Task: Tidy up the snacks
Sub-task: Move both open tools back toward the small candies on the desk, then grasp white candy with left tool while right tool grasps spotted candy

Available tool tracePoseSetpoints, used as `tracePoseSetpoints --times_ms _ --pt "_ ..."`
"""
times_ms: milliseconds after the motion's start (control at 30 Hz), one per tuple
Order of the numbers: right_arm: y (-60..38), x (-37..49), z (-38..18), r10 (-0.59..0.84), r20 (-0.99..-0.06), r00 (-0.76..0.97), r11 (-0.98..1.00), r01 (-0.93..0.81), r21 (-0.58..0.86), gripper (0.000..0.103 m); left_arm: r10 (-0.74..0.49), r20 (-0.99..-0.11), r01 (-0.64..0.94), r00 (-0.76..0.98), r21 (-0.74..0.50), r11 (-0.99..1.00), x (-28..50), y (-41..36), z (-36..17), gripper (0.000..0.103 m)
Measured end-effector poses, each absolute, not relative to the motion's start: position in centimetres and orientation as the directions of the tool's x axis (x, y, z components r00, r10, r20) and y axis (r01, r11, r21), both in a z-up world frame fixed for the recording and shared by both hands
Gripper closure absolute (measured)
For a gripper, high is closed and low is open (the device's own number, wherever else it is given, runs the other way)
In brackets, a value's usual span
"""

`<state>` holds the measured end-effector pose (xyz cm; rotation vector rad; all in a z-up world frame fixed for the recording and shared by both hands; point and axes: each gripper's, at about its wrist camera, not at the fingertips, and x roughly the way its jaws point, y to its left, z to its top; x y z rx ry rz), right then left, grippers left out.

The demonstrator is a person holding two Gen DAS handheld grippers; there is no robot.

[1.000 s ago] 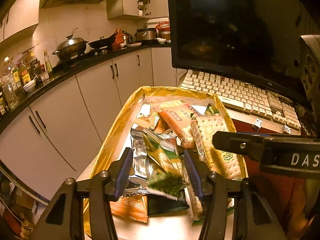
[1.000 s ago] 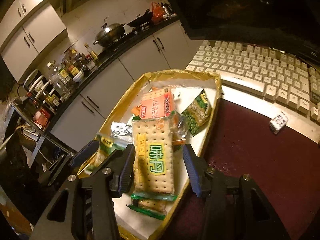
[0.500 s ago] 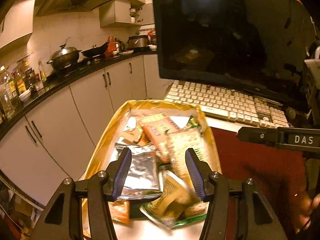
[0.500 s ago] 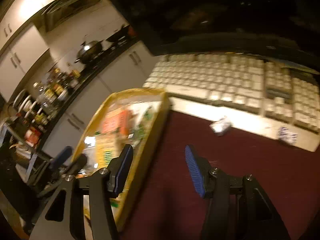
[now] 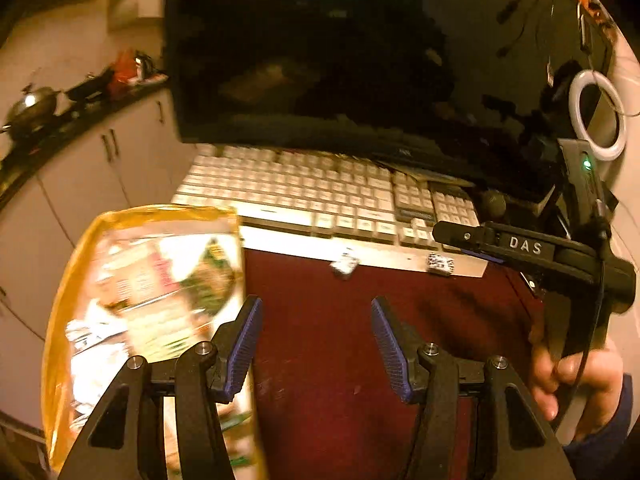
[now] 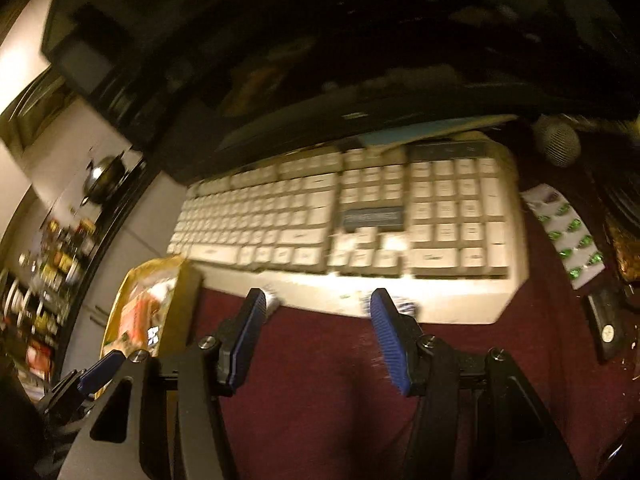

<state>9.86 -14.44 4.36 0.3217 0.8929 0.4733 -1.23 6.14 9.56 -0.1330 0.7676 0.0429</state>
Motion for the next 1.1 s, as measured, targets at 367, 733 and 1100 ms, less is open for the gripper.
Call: tracePoseSetpoints --times_ms 367,733,1100 --pt "-17.5 11.5 2.0 0.542 -0.671 0.506 0.824 -0.16 0.544 0.049 0.062 -0.823 -0.189 0.565 -0.056 0.98 9.5 5.0 4.8 0.034" --pt "-18.0 11.8 1.7 0.543 -0.671 0.505 0.817 -0.132 0.562 0.049 0.112 -0.81 -0.161 0.575 0.023 0.987 11.5 3.6 3.4 0.049" --pt "-18.0 12.2 1.2 0.523 -0.688 0.503 0.832 -0.127 0.54 0.049 0.121 -0.793 -0.142 0.597 0.044 0.989 10.9 2.4 2.8 0.084"
